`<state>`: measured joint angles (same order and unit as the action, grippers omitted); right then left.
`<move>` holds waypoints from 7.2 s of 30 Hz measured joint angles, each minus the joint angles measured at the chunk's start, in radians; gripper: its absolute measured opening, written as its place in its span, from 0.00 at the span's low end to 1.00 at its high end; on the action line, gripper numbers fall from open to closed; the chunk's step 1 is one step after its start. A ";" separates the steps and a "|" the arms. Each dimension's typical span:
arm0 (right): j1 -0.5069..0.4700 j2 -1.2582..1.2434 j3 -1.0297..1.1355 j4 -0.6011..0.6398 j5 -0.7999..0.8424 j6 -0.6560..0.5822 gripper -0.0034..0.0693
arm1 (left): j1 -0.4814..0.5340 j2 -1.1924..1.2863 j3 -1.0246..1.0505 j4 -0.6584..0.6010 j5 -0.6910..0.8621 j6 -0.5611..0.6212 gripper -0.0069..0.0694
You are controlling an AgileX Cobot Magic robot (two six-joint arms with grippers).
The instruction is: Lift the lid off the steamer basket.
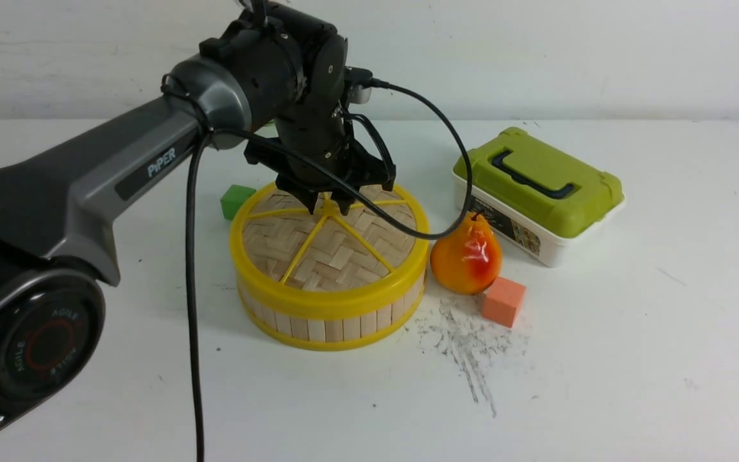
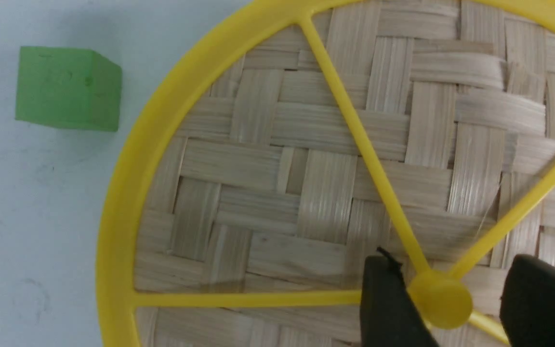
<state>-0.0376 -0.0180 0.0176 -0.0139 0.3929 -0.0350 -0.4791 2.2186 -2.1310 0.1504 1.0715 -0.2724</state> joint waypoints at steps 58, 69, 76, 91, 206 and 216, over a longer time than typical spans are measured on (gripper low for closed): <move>0.000 0.000 0.000 0.000 0.000 0.000 0.38 | 0.490 -0.353 0.500 0.068 -0.210 -0.077 0.22; 0.000 0.000 0.000 -0.001 0.000 0.000 0.38 | 0.480 -0.262 0.584 0.042 -0.322 -0.133 0.22; 0.000 0.000 0.000 -0.001 0.000 0.000 0.38 | 0.479 -0.238 0.585 -0.057 -0.329 -0.132 0.22; 0.000 0.000 0.000 -0.001 0.000 0.000 0.38 | 0.479 -0.241 0.585 -0.087 -0.320 -0.127 0.50; -0.001 0.000 0.000 -0.001 0.000 0.000 0.38 | 0.464 -2.228 2.160 -0.242 -0.698 0.178 0.08; -0.001 0.000 0.000 -0.001 0.000 0.000 0.38 | 0.464 -2.228 2.160 -0.242 -0.698 0.178 0.08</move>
<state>-0.0389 -0.0180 0.0176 -0.0151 0.3932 -0.0350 -0.0151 -0.0099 0.0294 -0.0919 0.3740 -0.0948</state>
